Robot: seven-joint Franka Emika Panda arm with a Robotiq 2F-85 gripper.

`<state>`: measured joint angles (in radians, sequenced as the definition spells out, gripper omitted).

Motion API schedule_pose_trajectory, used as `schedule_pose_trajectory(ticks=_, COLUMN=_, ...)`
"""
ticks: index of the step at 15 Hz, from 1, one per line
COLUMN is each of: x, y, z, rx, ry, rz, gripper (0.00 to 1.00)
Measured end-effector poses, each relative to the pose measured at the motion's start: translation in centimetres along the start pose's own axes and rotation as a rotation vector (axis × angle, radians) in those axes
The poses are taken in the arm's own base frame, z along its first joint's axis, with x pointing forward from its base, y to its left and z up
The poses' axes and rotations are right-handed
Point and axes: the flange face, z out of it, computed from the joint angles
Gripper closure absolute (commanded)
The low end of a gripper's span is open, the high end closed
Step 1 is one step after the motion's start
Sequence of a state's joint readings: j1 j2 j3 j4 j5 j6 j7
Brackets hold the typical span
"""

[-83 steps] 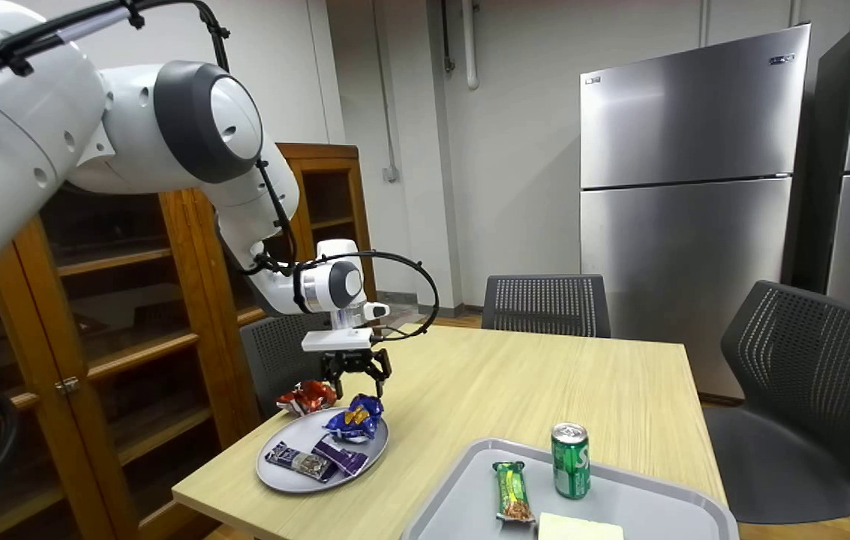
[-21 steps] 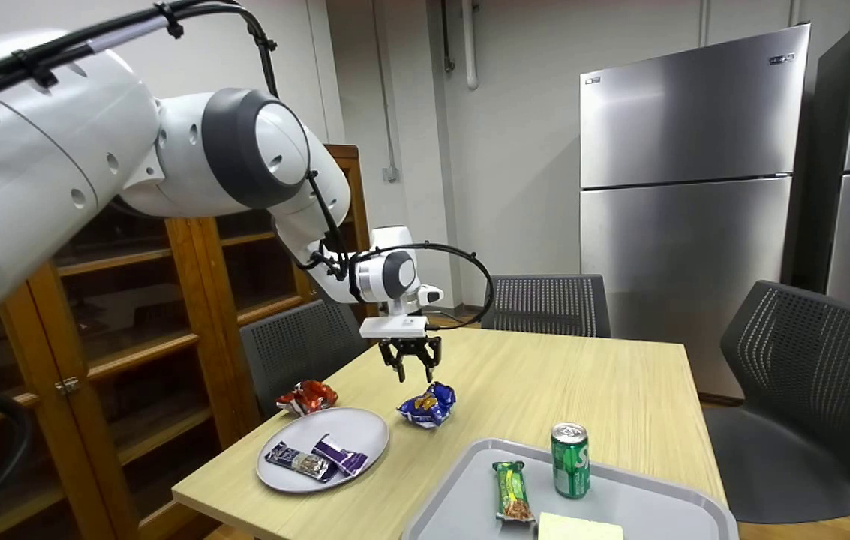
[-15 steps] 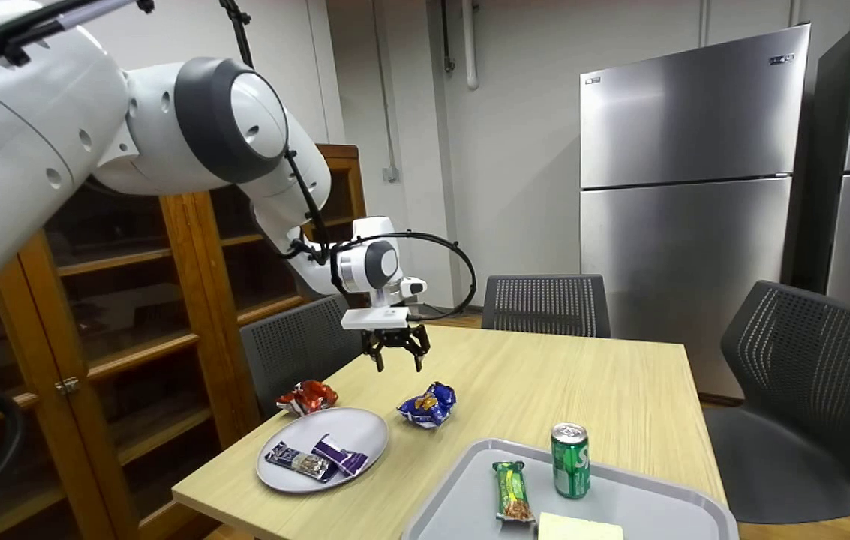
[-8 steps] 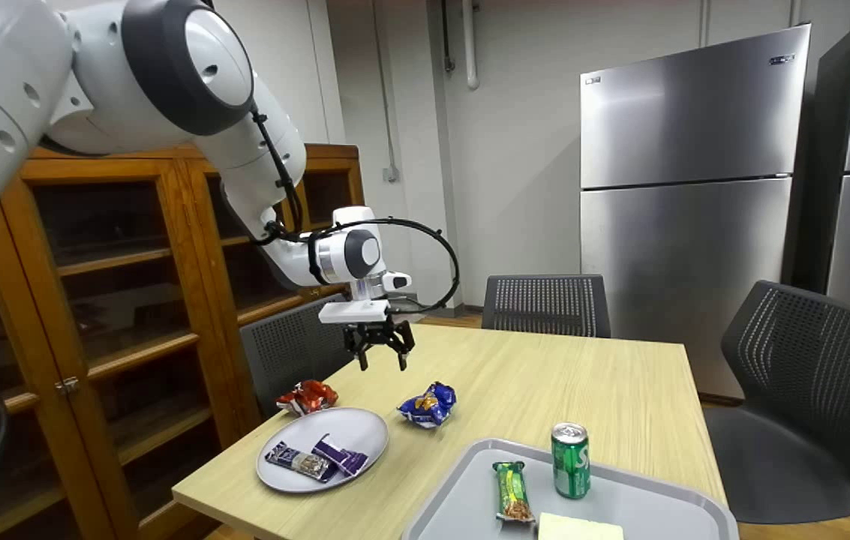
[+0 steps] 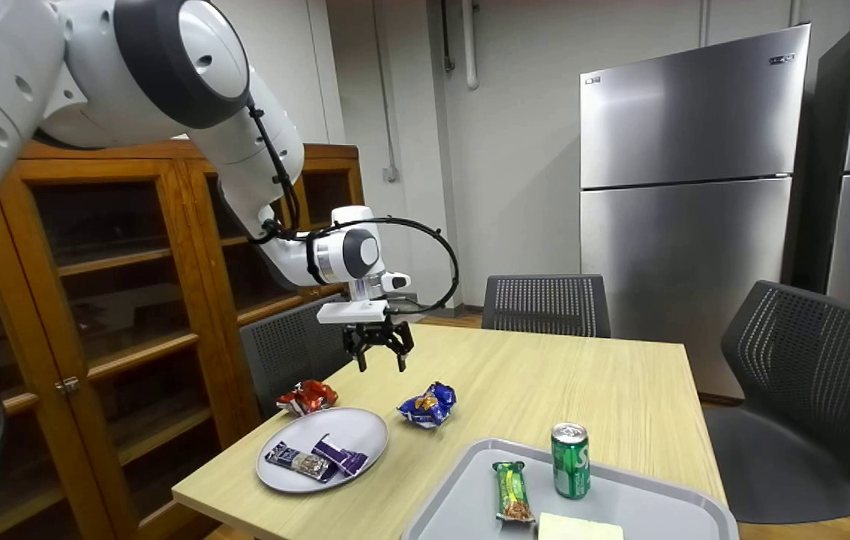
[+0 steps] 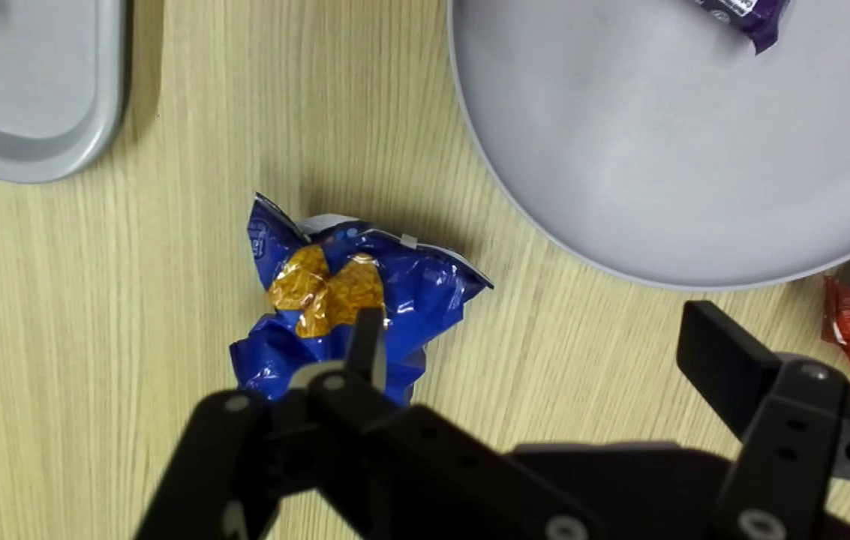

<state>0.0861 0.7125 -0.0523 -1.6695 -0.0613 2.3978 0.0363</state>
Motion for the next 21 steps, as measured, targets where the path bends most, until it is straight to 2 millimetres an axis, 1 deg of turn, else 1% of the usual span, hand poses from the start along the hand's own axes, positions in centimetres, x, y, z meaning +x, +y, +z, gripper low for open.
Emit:
schedule_pose_trajectory(ticks=7, x=0.0, y=0.0, z=0.1, rx=0.000, ry=-0.002, rz=0.001, gripper=0.00)
schedule_pose_trajectory(ticks=10, x=-0.1, y=-0.1, z=0.3, rx=0.000, ry=-0.005, rz=0.054, gripper=0.00)
schedule_pose_trajectory(ticks=16, x=-0.8, y=-0.2, z=1.0, rx=-0.027, ry=-0.025, rz=0.348, gripper=0.00)
schedule_pose_trajectory(ticks=21, x=-2.0, y=-2.0, z=2.2, rx=0.033, ry=-0.069, rz=0.560, gripper=0.00)
